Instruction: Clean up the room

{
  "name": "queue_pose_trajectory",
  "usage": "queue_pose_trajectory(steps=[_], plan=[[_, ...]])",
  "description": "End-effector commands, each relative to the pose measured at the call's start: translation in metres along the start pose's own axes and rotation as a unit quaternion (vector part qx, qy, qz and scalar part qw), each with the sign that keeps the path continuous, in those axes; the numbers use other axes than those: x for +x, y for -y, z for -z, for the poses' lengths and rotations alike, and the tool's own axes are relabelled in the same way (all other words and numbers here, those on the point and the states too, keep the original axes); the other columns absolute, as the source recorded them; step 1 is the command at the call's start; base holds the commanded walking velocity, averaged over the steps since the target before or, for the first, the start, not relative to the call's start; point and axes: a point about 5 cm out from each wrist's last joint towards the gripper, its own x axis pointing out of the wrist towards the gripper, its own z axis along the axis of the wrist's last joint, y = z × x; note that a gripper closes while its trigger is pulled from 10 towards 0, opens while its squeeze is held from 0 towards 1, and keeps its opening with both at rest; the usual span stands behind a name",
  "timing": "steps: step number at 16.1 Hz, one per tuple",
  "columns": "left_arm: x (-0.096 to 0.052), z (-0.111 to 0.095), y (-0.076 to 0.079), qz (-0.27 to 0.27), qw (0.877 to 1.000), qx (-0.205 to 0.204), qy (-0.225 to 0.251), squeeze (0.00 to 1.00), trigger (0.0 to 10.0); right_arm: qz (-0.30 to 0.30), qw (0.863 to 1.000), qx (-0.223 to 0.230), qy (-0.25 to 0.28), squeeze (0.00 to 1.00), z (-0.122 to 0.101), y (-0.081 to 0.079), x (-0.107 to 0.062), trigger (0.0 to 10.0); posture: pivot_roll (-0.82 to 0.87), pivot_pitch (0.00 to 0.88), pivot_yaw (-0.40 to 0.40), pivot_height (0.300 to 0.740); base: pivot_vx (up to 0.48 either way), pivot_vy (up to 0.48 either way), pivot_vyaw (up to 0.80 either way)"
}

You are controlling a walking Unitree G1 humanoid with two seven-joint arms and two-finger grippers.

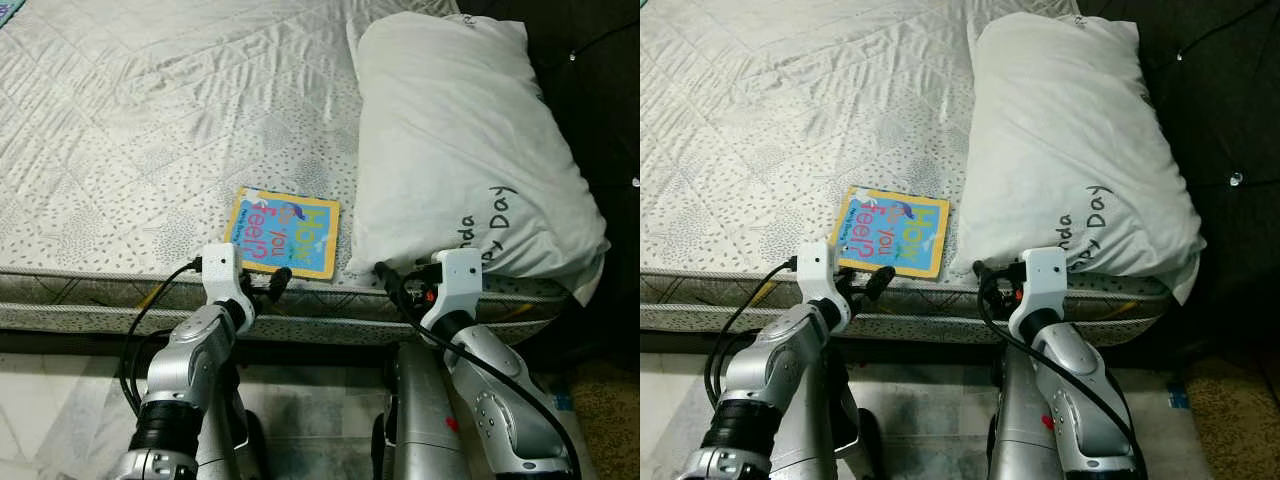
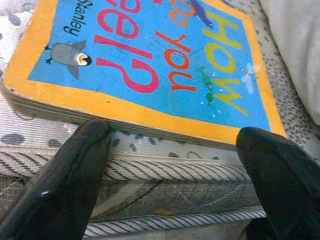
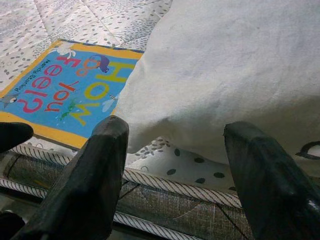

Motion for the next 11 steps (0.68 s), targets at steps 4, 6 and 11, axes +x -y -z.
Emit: queue_pose_trajectory(steps=[4,6,11], plan=[[0.003,-0.001,-0.003,-0.005,1.000,0.009,0.000,0.00,10.0,0.009,1.000,0.003,-0.002,0.00,0.001,0.005,0.000,10.0,-0.19,0.203,-0.019,0.527,0.000,0.000,0.00],[0.000,0.000,0.000,-0.001,1.000,0.009,0.002,0.00,10.0,0.009,1.000,0.002,-0.001,0.00,0.000,0.005,0.001,10.0,-0.19,0.197,-0.019,0.527,0.000,0.000,0.00],[-0.019,0.006,0.010,0.011,1.000,-0.002,0.003,0.00,10.0,0.008,1.000,0.000,0.002,0.00,0.000,0.006,0.006,10.0,-0.17,0.167,-0.015,0.527,0.000,0.000,0.00]])
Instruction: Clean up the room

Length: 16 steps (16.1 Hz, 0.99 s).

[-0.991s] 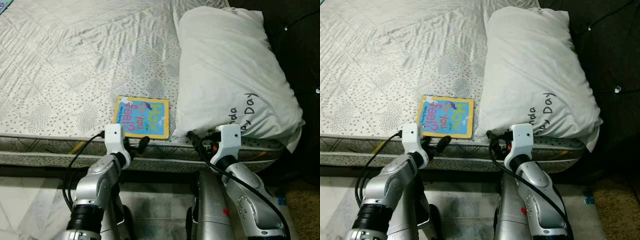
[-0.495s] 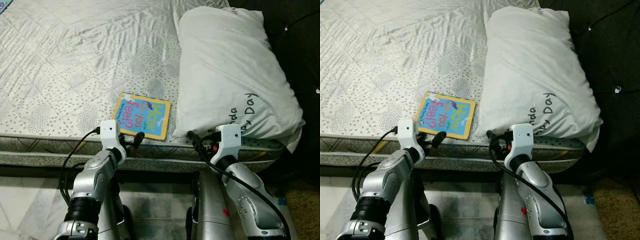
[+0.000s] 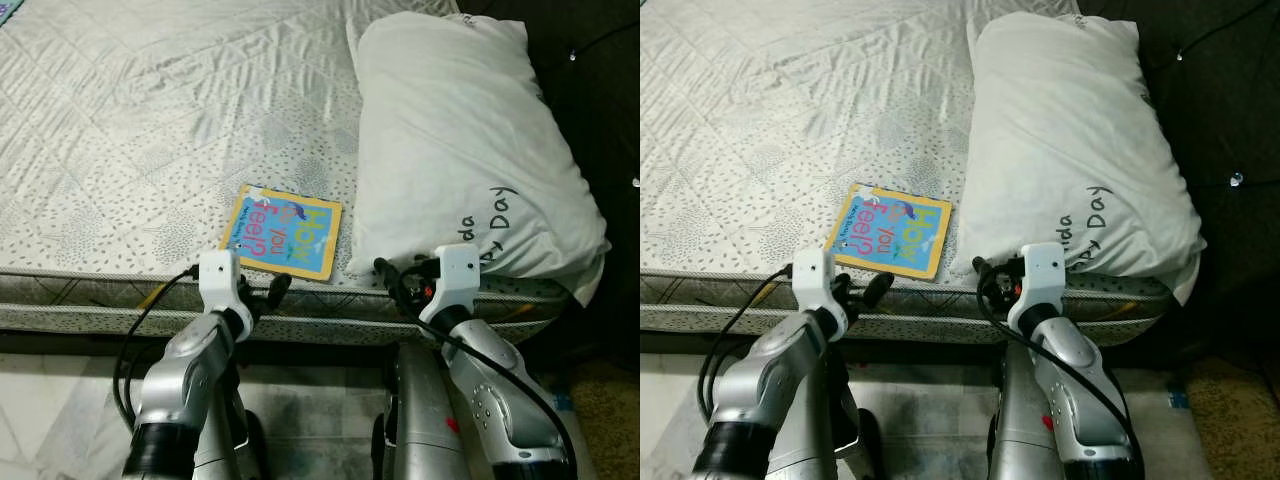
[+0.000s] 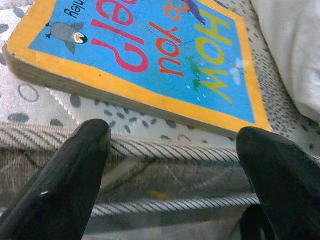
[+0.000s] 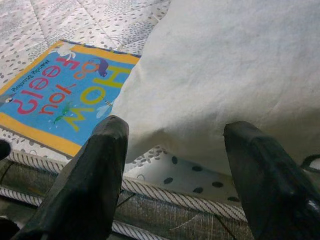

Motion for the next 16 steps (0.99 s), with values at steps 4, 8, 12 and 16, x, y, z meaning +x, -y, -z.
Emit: queue_pose_trajectory(steps=[4,8,12,16], plan=[[-0.022,-0.008,0.012,0.025,0.999,0.001,0.021,0.00,10.0,0.010,1.000,-0.008,0.014,0.00,-0.002,0.006,0.007,10.0,-0.14,0.120,-0.008,0.527,0.000,0.000,0.00],[-0.041,-0.038,0.007,0.013,0.992,0.018,0.127,0.00,10.0,0.048,0.998,-0.001,0.045,0.00,-0.018,0.014,0.017,10.0,-0.13,0.020,-0.002,0.527,0.000,0.000,0.00],[-0.041,-0.043,-0.015,-0.051,0.985,0.029,0.161,0.00,10.0,0.060,0.995,0.014,0.072,0.00,-0.033,0.016,0.024,10.0,-0.14,0.000,0.002,0.527,0.000,0.000,0.00],[-0.036,-0.046,-0.024,-0.066,0.981,0.033,0.177,0.00,10.0,0.061,0.993,0.026,0.098,0.00,-0.046,0.021,0.033,10.0,-0.14,0.000,0.012,0.536,0.000,0.000,0.00]])
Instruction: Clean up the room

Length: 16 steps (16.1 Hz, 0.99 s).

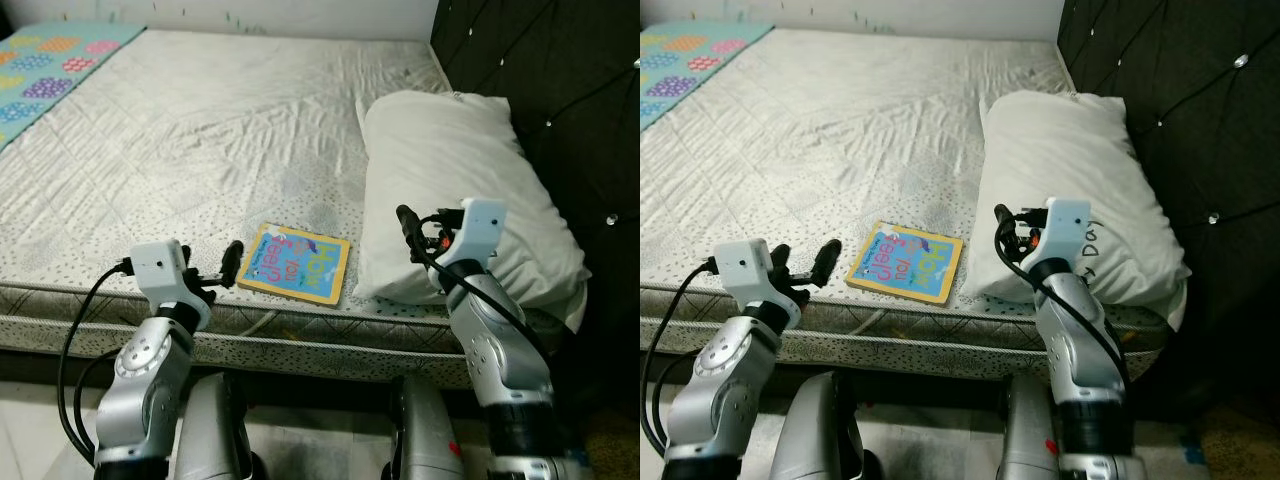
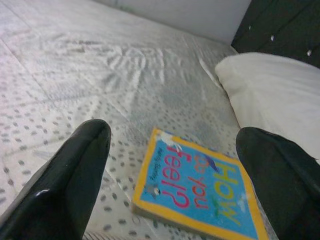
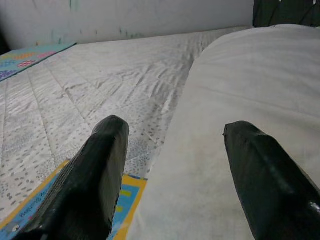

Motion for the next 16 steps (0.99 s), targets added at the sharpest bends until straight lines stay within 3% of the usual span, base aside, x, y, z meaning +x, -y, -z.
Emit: queue_pose_trajectory(steps=[1,12,16], plan=[[0.003,-0.003,-0.001,-0.001,1.000,0.009,0.008,0.00,10.0,-0.001,1.000,0.000,0.011,0.00,-0.005,0.002,0.003,10.0,-0.14,0.000,0.012,0.545,0.000,0.000,0.00],[0.030,-0.001,-0.018,-0.023,0.999,0.021,0.034,0.00,10.0,-0.014,0.999,-0.008,0.035,0.00,-0.008,-0.001,0.026,10.0,-0.14,0.000,0.007,0.675,0.000,0.000,0.00],[0.041,-0.008,-0.014,-0.020,0.999,0.018,0.047,0.00,10.0,-0.005,0.999,-0.011,0.048,0.00,-0.013,0.002,0.027,10.0,-0.16,0.000,0.019,0.712,0.000,0.000,0.00]])
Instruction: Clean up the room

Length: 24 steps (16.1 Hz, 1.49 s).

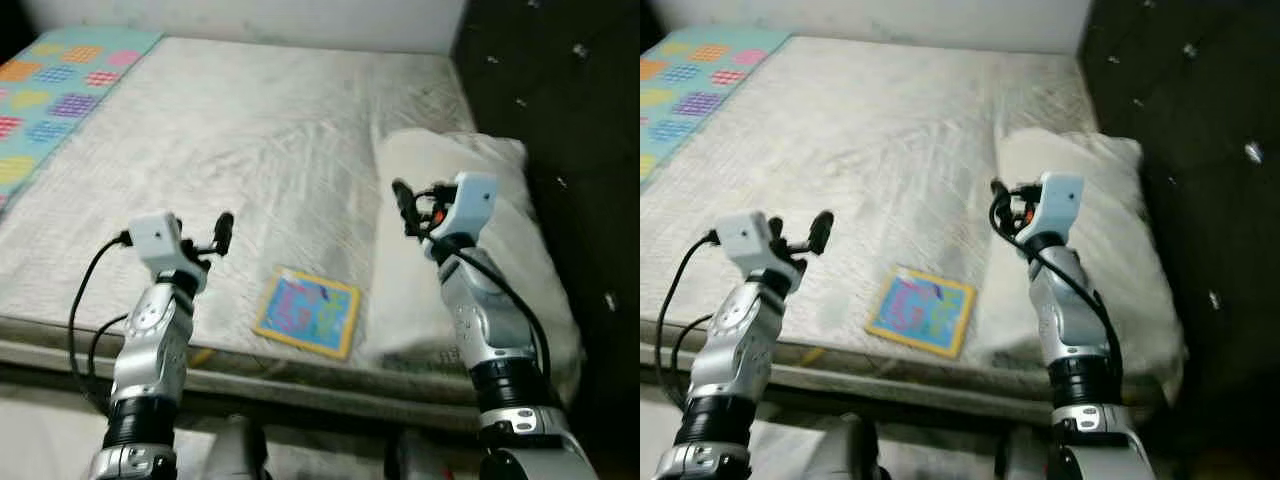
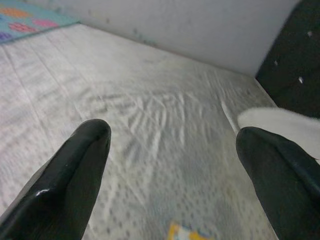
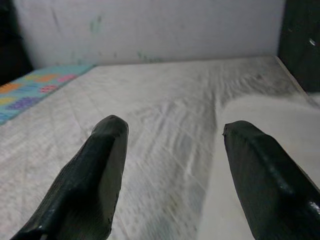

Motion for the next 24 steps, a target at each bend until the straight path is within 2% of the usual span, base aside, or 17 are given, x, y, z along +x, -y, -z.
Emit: queue_pose_trajectory(steps=[1,3,5,7,9,11,12,13,15,18,19,20,21,22,23,24], plan=[[0.001,0.000,-0.001,0.001,1.000,0.009,0.002,0.00,10.0,0.010,1.000,-0.006,0.006,0.00,-0.002,0.005,-0.002,10.0,-0.16,0.000,0.019,0.721,0.000,0.000,0.00],[0.000,0.002,-0.003,0.000,1.000,0.010,0.003,0.00,10.0,0.016,1.000,-0.012,0.002,0.00,0.002,0.012,-0.006,10.0,-0.17,0.000,0.024,0.740,0.000,0.000,0.00],[-0.007,0.008,-0.007,-0.002,1.000,0.019,-0.003,0.00,10.0,0.027,1.000,-0.016,-0.001,0.00,0.005,0.017,-0.011,10.0,-0.17,0.000,0.026,0.740,0.000,0.000,0.00],[-0.015,0.012,-0.012,0.005,0.999,0.047,-0.012,0.00,10.0,0.033,0.999,-0.026,-0.010,0.00,0.011,0.019,-0.018,10.0,-0.17,0.000,0.022,0.740,0.000,0.000,0.00],[-0.026,0.018,-0.020,0.005,0.998,0.050,-0.028,0.00,10.0,0.044,0.998,-0.038,-0.031,0.00,0.022,0.025,-0.031,10.0,-0.16,0.000,0.015,0.740,0.000,0.000,0.00],[-0.046,0.025,-0.027,-0.003,0.997,0.061,-0.039,0.00,10.0,0.055,0.996,-0.042,-0.053,0.00,0.032,0.034,-0.048,10.0,-0.14,0.000,-0.002,0.740,0.000,0.000,0.00],[-0.056,0.030,-0.030,-0.008,0.997,0.064,-0.048,0.00,10.0,0.056,0.996,-0.045,-0.060,0.00,0.034,0.035,-0.053,10.0,-0.14,0.000,-0.014,0.740,0.000,0.000,0.00],[-0.072,0.035,-0.032,-0.015,0.996,0.067,-0.060,0.00,10.0,0.058,0.995,-0.051,-0.070,0.00,0.035,0.038,-0.063,10.0,-0.14,0.000,-0.027,0.740,0.000,0.000,0.00],[-0.091,0.038,-0.038,-0.036,0.994,0.068,-0.073,0.00,10.0,0.060,0.993,-0.057,-0.083,0.00,0.036,0.044,-0.078,10.0,-0.14,0.000,-0.035,0.740,0.000,0.000,0.00],[-0.104,0.035,-0.036,-0.022,0.993,0.090,-0.079,0.00,10.0,0.063,0.992,-0.060,-0.088,0.00,0.033,0.048,-0.094,10.0,-0.14,0.000,-0.045,0.740,0.000,0.000,0.00],[-0.107,0.029,-0.033,-0.001,0.990,0.121,-0.074,0.00,10.0,0.065,0.991,-0.065,-0.095,0.00,0.031,0.049,-0.103,10.0,-0.14,0.000,-0.047,0.740,0.000,0.000,0.00],[-0.102,0.020,-0.031,0.010,0.986,0.157,-0.053,0.00,10.0,0.063,0.991,-0.069,-0.099,0.00,0.030,0.048,-0.107,10.0,-0.14,0.000,-0.048,0.740,0.000,0.000,0.00],[-0.087,0.006,-0.034,0.006,0.985,0.172,-0.029,0.00,10.0,0.057,0.991,-0.069,-0.099,0.00,0.029,0.043,-0.102,10.0,-0.14,0.000,-0.045,0.740,0.000,0.000,0.00],[-0.078,0.000,-0.036,0.006,0.984,0.179,-0.023,0.00,10.0,0.050,0.992,-0.071,-0.095,0.00,0.027,0.039,-0.098,10.0,-0.14,0.000,-0.043,0.740,0.000,0.000,0.00],[-0.072,-0.006,-0.038,0.024,0.982,0.184,-0.030,0.00,10.0,0.049,0.992,-0.068,-0.091,0.00,0.024,0.038,-0.094,10.0,-0.15,0.000,-0.040,0.740,0.000,0.000,0.00],[-0.074,-0.010,-0.040,0.056,0.977,0.200,-0.046,0.00,10.0,0.047,0.993,-0.069,-0.088,0.00,0.022,0.038,-0.092,10.0,-0.15,0.000,-0.032,0.740,0.000,0.000,0.00]])
